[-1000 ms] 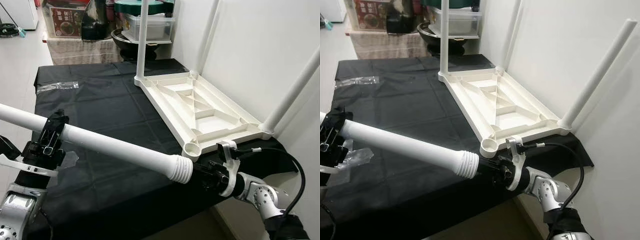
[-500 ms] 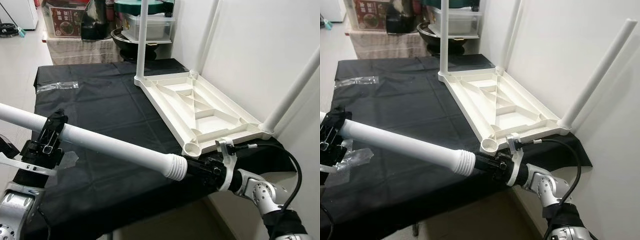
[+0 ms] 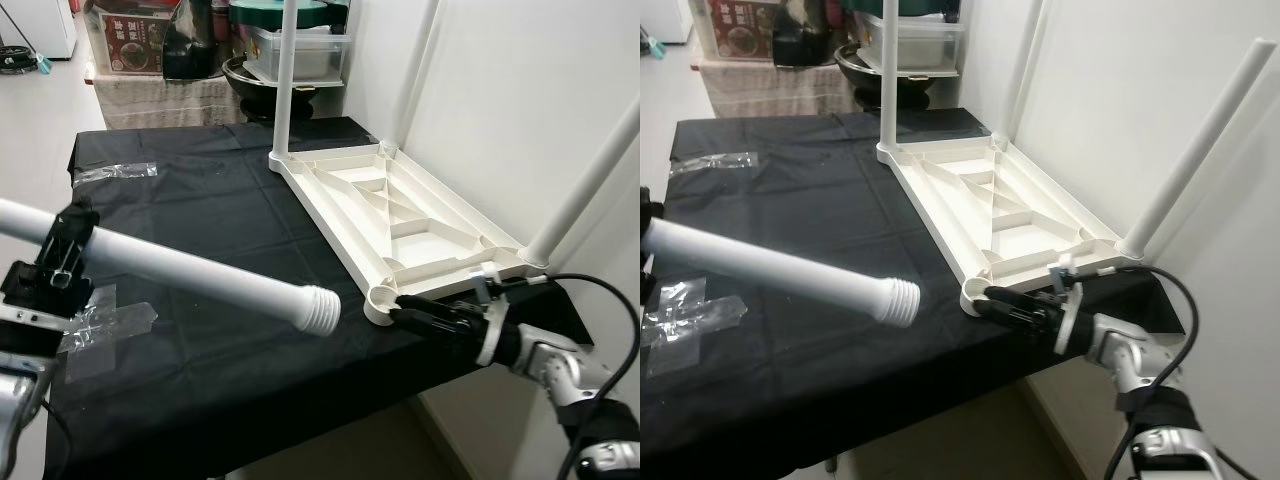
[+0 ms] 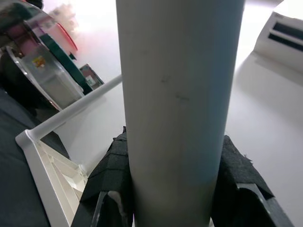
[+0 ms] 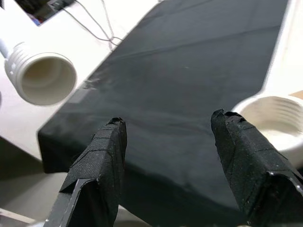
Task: Building children table
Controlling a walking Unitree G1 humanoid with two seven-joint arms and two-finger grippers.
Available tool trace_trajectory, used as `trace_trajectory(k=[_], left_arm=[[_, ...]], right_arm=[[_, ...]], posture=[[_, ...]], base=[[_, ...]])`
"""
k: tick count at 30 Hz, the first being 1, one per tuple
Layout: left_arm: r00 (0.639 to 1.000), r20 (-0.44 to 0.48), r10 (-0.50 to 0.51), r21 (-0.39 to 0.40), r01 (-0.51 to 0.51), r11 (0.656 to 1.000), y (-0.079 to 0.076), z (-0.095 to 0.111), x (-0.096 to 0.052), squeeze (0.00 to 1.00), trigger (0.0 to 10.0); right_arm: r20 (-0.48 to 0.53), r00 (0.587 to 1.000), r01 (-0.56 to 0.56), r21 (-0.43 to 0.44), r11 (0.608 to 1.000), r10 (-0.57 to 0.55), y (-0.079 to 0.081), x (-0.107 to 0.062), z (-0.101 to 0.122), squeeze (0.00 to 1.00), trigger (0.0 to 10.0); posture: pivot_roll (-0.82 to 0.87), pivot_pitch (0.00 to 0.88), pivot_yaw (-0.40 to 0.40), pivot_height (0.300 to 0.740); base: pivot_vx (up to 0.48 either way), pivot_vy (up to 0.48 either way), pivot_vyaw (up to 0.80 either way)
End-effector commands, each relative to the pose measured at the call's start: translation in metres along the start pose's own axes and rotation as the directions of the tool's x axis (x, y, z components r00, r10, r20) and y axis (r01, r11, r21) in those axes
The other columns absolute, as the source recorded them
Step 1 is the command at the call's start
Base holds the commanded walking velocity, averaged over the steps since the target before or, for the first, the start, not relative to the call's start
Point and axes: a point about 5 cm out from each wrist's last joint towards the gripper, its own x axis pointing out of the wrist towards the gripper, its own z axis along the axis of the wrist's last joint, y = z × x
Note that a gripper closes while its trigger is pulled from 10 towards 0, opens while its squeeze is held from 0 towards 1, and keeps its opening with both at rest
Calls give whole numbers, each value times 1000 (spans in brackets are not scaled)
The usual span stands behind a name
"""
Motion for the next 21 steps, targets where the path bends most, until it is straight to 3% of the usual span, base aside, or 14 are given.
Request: trace_trajectory(k=[1, 4, 6, 8, 9, 10, 13, 15, 17, 18, 19, 21], left_arm=[[999, -3, -34, -2, 34, 999, -4, 3, 3, 0, 10000], [999, -12, -43, 1, 43, 999, -5, 4, 5, 0, 10000], [989, -138, -59, 40, 66, 997, -1, -6, 12, 0, 10000], [989, -138, -59, 40, 66, 997, -1, -6, 12, 0, 10000], [979, -193, -60, 51, 71, 996, 2, -10, 16, 0, 10000], [979, -193, -60, 51, 71, 996, 2, -10, 16, 0, 10000], [927, -357, -119, 90, 161, 983, 1, -25, 41, 0, 10000], [927, -357, -119, 90, 161, 983, 1, -25, 41, 0, 10000], [876, -435, -210, 71, 266, 961, -12, -32, 57, 0, 10000], [876, -435, -210, 71, 266, 961, -12, -32, 57, 0, 10000], [848, -469, -247, 54, 307, 950, -18, -36, 62, 0, 10000], [848, -469, -247, 54, 307, 950, -18, -36, 62, 0, 10000]], right_arm=[[13, 1000, 8, -35, 999, -8, -1, -5, 10, 0, 10000], [17, 1000, 8, -45, 999, -8, -1, -5, 14, 0, 10000], [-21, 995, -100, -120, 988, 98, 11, 6, 27, 0, 10000], [-21, 995, -100, -120, 988, 98, 11, 6, 27, 0, 10000], [-51, 986, -167, -164, 972, 161, 20, 14, 34, 0, 10000], [-51, 986, -167, -164, 972, 161, 20, 14, 34, 0, 10000], [-112, 926, -378, -295, 877, 362, 56, 53, 64, 0, 10000], [-112, 926, -378, -295, 877, 362, 56, 53, 64, 0, 10000], [-215, 916, -395, -330, 857, 340, 62, 78, 59, 0, 10000], [-215, 916, -395, -330, 857, 340, 62, 78, 59, 0, 10000], [-238, 910, -402, -317, 859, 339, 64, 87, 57, 0, 10000], [-238, 910, -402, -317, 859, 339, 64, 87, 57, 0, 10000]], posture=[[71, 0, -109, 740], [71, 0, -109, 740], [76, 0, -103, 740], [76, 0, -103, 740], [71, 0, -97, 740], [71, 0, -97, 740], [63, 0, -83, 740], [63, 0, -83, 740], [63, 0, -79, 740], [63, 0, -79, 740], [63, 0, -80, 740], [63, 0, -80, 740]], base=[[0, 0, 0], [0, 0, 0], [0, 0, 0], [0, 0, 0], [0, 0, 0], [0, 0, 0], [0, 0, 0], [0, 0, 0], [0, 0, 0], [0, 0, 0], [0, 0, 0], [0, 0, 0]])
